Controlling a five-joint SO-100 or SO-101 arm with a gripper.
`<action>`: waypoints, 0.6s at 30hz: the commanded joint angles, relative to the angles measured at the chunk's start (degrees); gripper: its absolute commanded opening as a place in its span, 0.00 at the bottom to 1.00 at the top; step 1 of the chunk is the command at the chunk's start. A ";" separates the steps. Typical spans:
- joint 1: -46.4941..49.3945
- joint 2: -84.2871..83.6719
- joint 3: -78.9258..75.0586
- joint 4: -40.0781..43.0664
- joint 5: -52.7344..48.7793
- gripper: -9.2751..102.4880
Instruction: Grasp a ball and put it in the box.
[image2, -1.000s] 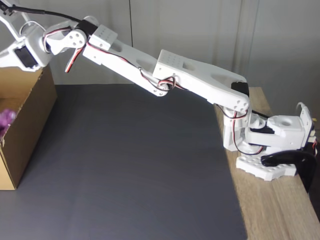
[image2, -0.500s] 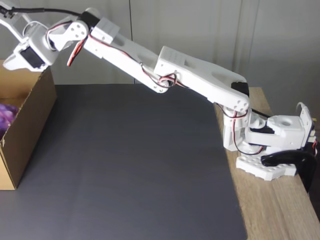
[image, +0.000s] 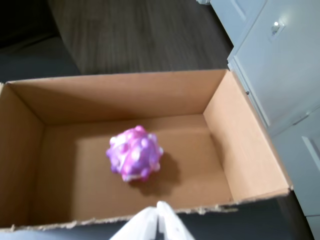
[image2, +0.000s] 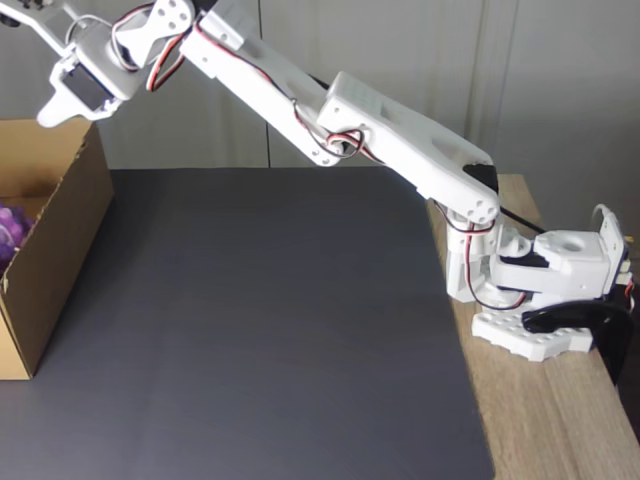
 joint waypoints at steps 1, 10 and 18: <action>-0.97 5.54 -2.20 3.08 0.35 0.08; -2.11 17.67 1.23 12.48 -2.11 0.08; -3.34 44.30 26.46 15.82 2.20 0.08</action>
